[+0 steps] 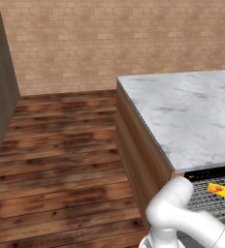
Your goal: Pick up the cup and bowl from the counter, place them in the dishwasher, and close the dishwasher door.
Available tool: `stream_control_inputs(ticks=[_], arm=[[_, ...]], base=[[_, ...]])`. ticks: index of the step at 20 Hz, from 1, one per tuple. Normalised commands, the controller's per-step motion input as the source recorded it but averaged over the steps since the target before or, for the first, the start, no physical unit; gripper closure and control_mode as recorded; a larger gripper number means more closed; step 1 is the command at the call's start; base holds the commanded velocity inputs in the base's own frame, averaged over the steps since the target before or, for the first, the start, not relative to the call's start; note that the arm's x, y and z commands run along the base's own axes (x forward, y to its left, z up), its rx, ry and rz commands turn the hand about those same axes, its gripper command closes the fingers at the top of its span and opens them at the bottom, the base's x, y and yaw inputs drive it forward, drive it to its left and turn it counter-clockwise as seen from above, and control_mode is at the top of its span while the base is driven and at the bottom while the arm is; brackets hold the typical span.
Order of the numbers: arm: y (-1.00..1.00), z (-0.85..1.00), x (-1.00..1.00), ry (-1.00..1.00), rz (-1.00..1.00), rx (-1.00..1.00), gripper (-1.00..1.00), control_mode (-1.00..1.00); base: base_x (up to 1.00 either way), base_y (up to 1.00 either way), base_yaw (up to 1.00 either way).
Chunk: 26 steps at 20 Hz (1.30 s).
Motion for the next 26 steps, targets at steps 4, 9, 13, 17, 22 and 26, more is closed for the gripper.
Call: stream_control_inputs(ticks=[4,9,13,17,22,26], arm=[[0.30,0.00,-0.62,-0.13,0.00,-0.04,-1.00,-1.00],[0.03,0.00,-0.72,-0.16,-0.02,-0.01,-1.00,-1.00],[0.04,0.00,-0.63,-0.18,-0.02,0.00,-1.00,-1.00],[0.25,0.00,-0.66,-0.20,0.00,0.00,-1.00,-1.00],[0.24,0.00,-0.65,-0.19,0.00,0.00,-1.00,-1.00],[0.15,0.00,-0.65,-0.20,0.00,0.00,-1.00,-1.00]], base=[[0.00,0.00,0.00],[0.00,0.00,0.00],[0.00,0.00,0.00],[0.00,0.00,0.00],[0.00,0.00,0.00],[0.00,0.00,0.00]])
